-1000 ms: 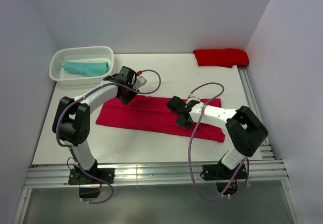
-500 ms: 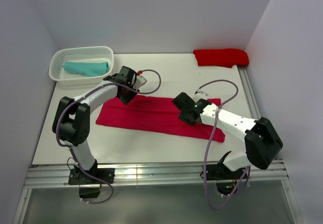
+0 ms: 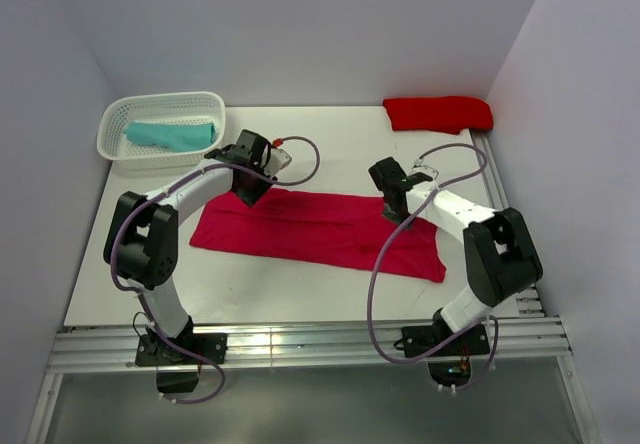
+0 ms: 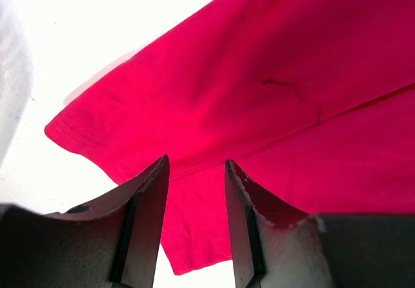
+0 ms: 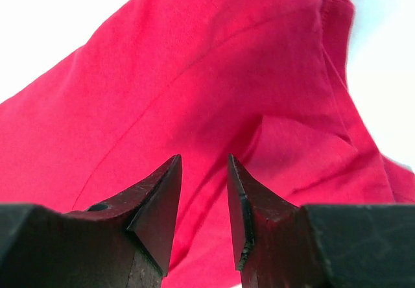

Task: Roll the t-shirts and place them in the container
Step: Fold the tshirt

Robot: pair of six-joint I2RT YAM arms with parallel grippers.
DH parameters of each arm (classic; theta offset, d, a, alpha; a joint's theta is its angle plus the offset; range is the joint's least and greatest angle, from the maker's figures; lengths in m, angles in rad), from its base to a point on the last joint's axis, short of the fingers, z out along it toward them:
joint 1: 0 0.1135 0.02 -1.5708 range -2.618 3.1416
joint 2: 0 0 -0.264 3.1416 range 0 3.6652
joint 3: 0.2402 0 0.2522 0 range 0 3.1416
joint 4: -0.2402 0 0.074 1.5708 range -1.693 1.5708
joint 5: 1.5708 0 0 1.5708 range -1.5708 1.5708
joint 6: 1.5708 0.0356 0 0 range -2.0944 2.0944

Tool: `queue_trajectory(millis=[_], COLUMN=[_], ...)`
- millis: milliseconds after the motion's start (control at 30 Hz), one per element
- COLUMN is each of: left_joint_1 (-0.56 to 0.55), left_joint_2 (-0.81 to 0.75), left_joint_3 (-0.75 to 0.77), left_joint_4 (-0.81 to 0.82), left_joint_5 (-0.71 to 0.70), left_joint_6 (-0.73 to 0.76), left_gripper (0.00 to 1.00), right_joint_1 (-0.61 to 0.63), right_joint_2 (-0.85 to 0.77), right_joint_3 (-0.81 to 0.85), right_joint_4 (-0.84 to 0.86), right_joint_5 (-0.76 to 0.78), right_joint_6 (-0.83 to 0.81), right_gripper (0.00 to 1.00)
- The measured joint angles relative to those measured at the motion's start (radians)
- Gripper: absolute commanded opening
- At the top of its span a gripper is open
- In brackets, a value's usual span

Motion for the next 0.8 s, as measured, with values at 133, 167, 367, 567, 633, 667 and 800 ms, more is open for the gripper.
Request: queue_trajectory(millis=[133,167,367,567,633,667,800], left_joint_1=[0.000,0.000,0.000,0.000,0.000,0.000,0.000], left_joint_2=[0.000,0.000,0.000,0.000,0.000,0.000,0.001], left_joint_3=[0.002,0.002,0.002,0.002,0.002,0.002,0.002], left_joint_4=[0.000,0.000,0.000,0.000,0.000,0.001,0.002], left_joint_5=[0.001,0.001,0.002,0.006,0.007,0.007,0.009], left_joint_6=[0.000,0.000,0.000,0.000,-0.001,-0.001,-0.002], left_gripper=[0.45,0.45,0.45,0.45,0.45,0.45,0.45], right_joint_1=[-0.004,-0.005,-0.005,0.000,0.005,0.009,0.024], right_joint_2=[0.035,0.034,-0.034,-0.173,-0.221,-0.245,-0.352], right_joint_3=[0.003,0.003,-0.072,-0.191,-0.222,-0.236,-0.273], right_joint_4=[0.009,0.010,0.032,0.031,0.023,0.022,-0.002], right_joint_5=[-0.002,-0.003,-0.016,-0.040,-0.041,-0.042,-0.039], right_joint_6=[-0.019,-0.020,-0.018,0.006,0.021,0.029,0.058], right_gripper=[0.40,0.40,0.39,0.38,0.38,0.38,0.37])
